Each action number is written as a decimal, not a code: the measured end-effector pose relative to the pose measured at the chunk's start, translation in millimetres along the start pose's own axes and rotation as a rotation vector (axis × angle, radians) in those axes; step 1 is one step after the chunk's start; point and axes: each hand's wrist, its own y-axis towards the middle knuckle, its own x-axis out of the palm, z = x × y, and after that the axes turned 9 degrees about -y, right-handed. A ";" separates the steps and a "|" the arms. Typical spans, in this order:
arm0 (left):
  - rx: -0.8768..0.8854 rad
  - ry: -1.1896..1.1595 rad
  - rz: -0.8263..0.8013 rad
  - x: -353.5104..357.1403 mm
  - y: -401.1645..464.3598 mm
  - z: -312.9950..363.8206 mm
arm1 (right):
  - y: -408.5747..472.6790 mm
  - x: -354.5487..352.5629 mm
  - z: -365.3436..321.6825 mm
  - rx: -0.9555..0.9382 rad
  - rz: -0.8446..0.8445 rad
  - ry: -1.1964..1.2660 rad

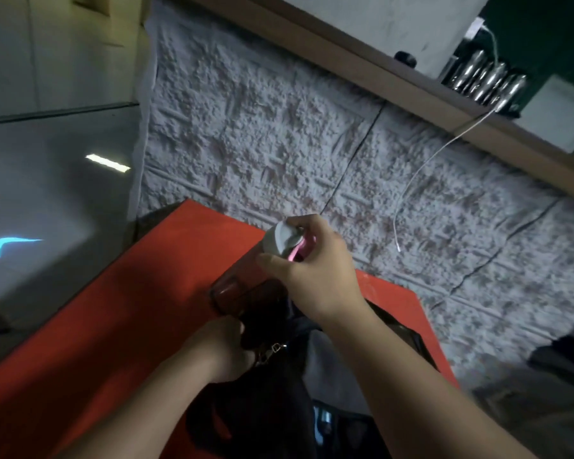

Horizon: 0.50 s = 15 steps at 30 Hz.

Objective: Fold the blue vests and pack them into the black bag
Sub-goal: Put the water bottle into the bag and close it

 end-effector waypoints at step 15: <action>-0.144 -0.203 0.190 -6.9 -1.7 -11.6 | -45.9 -43.7 18.1 0.062 0.125 -0.096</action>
